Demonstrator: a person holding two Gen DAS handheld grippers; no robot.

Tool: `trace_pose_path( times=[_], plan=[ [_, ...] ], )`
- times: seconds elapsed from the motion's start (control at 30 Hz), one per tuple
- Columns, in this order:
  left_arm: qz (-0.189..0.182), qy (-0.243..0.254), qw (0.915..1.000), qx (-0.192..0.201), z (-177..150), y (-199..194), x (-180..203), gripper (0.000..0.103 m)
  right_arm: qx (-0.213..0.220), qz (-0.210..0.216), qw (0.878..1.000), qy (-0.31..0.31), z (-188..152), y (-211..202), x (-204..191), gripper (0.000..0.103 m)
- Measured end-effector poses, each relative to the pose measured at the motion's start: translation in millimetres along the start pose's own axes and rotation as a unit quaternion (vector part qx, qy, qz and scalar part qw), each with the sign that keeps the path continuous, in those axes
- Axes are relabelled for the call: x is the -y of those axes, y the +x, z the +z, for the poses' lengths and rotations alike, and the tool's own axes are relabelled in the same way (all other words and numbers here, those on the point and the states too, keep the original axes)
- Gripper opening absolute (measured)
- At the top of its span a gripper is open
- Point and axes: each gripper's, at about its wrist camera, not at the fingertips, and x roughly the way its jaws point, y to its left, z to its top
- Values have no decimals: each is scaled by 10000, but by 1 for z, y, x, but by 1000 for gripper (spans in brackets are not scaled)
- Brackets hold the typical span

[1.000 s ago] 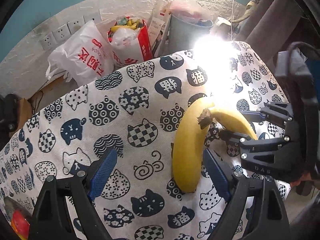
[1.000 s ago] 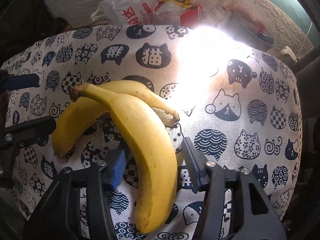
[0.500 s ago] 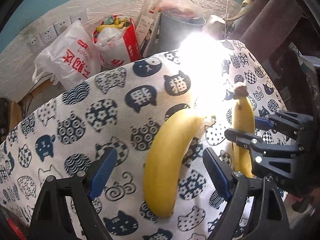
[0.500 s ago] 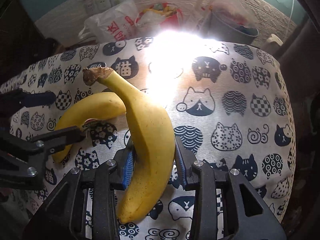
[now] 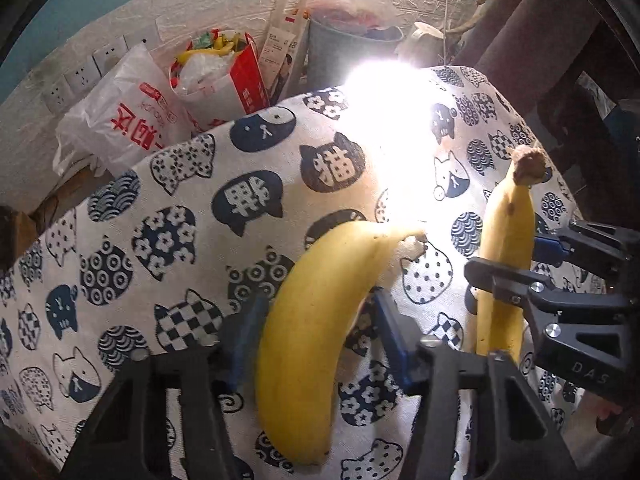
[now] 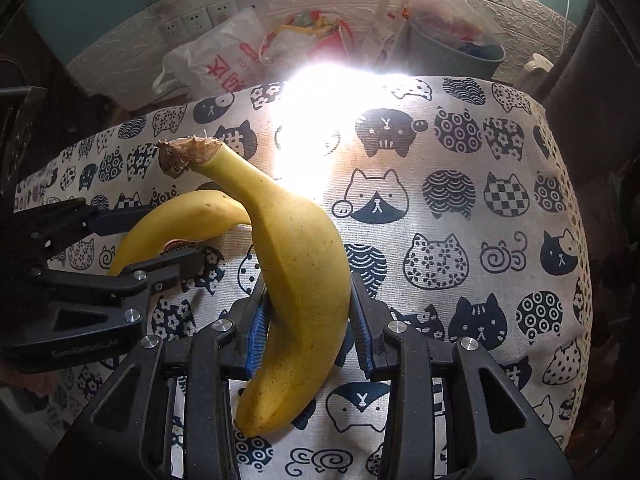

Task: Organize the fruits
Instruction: 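Lift both bananas and carry them over the green glass plate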

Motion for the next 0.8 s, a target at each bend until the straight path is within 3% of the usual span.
trace_pose_path(
  times=[0.27, 0.8],
  plan=[
    [141, 318, 9993, 128, -12, -6, 7, 38, 42, -6, 10000, -55, -1, -6, -2, 35],
    [233, 27, 9982, 554, -30, -53, -10, 37, 304, 44, 9993, -229, -6, -36, -22, 35]
  ],
)
